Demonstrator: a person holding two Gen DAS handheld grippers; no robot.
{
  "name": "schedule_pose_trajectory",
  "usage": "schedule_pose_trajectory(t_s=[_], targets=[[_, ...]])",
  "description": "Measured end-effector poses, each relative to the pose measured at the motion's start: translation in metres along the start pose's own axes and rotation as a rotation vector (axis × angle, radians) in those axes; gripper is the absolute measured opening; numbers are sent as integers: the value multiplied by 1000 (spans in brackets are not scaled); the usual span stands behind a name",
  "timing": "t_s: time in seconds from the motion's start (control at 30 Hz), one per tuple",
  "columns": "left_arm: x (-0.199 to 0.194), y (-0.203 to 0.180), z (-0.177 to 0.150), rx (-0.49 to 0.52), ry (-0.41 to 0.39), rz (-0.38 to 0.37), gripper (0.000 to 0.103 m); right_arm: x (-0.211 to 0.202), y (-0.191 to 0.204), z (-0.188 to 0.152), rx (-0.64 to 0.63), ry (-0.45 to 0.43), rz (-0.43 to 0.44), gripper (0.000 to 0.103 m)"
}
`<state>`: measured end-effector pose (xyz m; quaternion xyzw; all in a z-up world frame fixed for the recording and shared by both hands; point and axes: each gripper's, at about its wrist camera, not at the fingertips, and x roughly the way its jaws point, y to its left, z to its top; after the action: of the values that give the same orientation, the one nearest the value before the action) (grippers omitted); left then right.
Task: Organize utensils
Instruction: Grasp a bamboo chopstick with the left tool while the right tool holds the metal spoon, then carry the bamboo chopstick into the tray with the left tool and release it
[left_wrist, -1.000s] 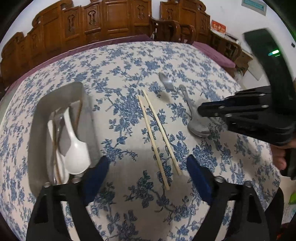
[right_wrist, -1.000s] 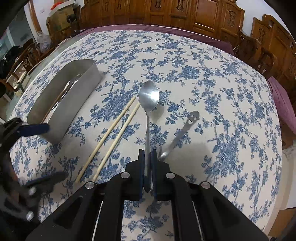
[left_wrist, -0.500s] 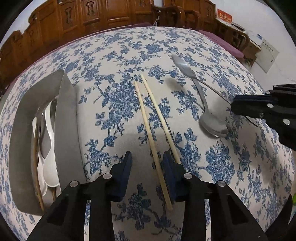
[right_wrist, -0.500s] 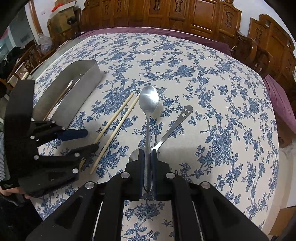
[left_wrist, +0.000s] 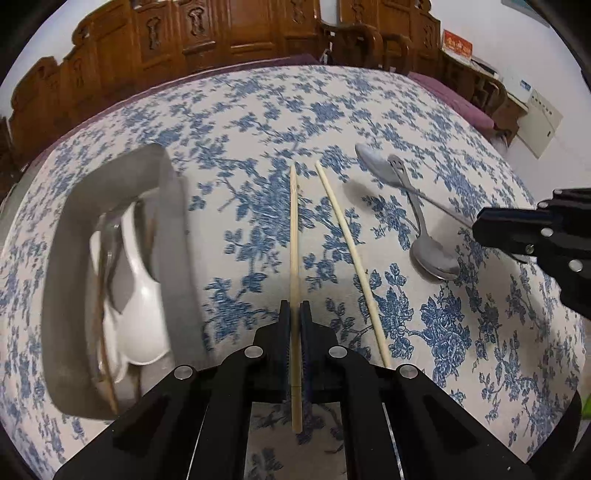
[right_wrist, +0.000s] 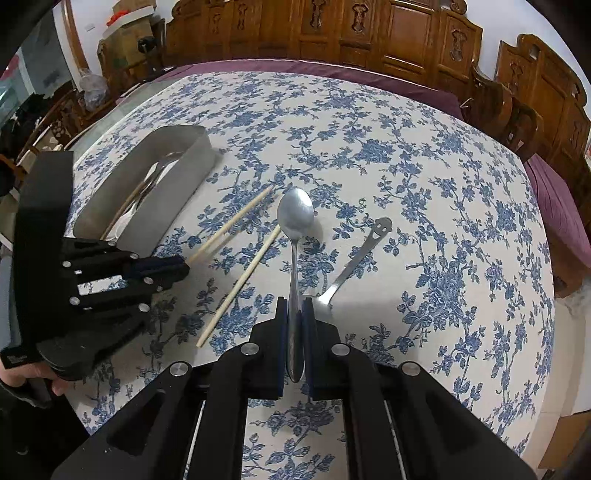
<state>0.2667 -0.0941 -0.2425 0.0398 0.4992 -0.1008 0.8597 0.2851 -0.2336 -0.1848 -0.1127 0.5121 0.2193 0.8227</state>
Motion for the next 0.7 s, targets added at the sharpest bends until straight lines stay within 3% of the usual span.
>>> schedule_pose_trajectory(t_s=[0.7], targets=[[-88,76,3,-79,-153,39,4,-22,56,42,-80,-76,20,9]])
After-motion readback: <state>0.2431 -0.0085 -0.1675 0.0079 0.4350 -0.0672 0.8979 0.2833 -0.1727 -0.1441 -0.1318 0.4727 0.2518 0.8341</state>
